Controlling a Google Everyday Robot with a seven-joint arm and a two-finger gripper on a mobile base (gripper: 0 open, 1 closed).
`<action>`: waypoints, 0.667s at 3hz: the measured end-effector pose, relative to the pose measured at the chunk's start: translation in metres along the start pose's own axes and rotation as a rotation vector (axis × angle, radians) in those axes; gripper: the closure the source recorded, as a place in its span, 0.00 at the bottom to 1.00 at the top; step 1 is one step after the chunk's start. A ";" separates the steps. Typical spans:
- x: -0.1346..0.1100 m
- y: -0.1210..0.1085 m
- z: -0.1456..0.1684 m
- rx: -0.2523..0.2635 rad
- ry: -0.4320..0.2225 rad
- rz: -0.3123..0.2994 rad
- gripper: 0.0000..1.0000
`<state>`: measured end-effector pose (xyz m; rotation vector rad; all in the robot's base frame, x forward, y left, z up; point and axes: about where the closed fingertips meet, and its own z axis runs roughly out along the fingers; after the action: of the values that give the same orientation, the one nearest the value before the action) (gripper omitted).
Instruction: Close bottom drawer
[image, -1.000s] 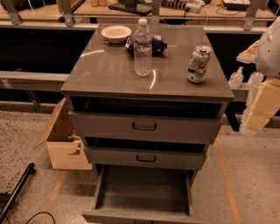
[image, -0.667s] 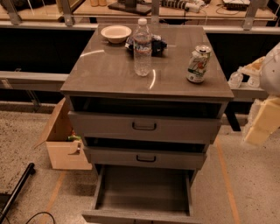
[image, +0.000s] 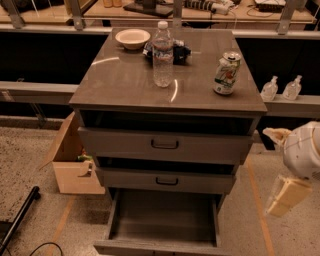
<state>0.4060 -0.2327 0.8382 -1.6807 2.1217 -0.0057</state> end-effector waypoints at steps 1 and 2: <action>0.017 0.018 0.058 0.001 -0.043 -0.017 0.00; 0.043 0.053 0.131 -0.082 -0.036 -0.025 0.00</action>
Offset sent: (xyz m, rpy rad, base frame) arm -0.0240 0.0110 -0.2296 0.0324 0.1423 0.1006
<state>0.3927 -0.2246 0.6914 -1.7407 2.1007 0.1043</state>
